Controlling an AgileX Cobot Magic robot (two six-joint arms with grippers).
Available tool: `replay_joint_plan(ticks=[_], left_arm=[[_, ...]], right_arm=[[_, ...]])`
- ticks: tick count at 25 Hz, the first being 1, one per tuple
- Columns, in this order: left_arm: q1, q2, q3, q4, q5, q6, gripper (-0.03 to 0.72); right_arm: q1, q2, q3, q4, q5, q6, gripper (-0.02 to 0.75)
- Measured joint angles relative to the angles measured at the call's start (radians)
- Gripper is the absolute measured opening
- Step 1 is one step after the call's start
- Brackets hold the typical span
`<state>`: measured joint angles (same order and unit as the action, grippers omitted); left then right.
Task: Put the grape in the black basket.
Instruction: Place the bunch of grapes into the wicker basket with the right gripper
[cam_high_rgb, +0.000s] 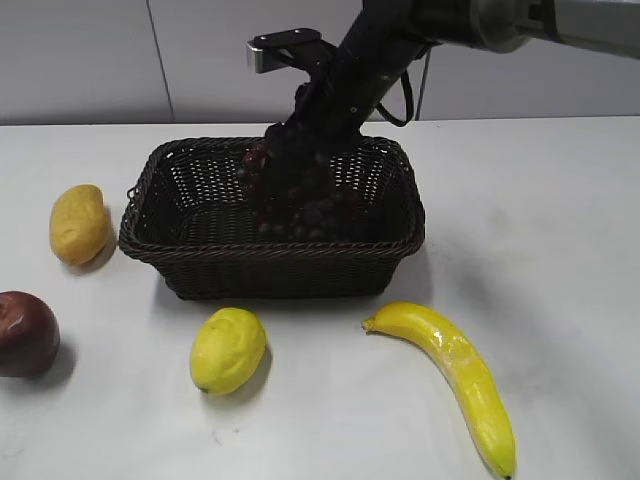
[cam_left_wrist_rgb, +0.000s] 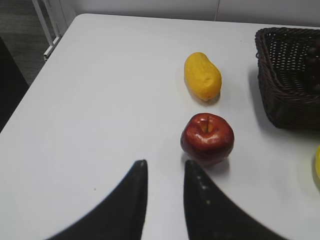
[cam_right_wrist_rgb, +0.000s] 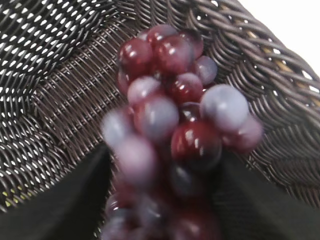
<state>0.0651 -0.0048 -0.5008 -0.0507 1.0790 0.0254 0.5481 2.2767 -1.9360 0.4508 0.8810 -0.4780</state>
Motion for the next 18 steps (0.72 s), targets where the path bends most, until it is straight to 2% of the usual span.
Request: replay_joint_plan(ticks=[3,7,14,18], left_arm=[[0.000,0.000,0.000,0.000,0.000,0.000,0.228],[0.000,0.000,0.000,0.000,0.000,0.000,0.228],[0.000,0.000,0.000,0.000,0.000,0.000,0.228],[0.000,0.000,0.000,0.000,0.000,0.000,0.228]], right_arm=[[0.000,0.000,-0.029,-0.014,0.017,0.000,0.628],[0.000,0.000,-0.124,-0.084,0.125,0.037,0.629],[0.000,-0.151,-0.189,-0.262,0.275,0.116,0.629],[0.000,-0.282,-0.194,-0.393,0.322,0.231,0.627]])
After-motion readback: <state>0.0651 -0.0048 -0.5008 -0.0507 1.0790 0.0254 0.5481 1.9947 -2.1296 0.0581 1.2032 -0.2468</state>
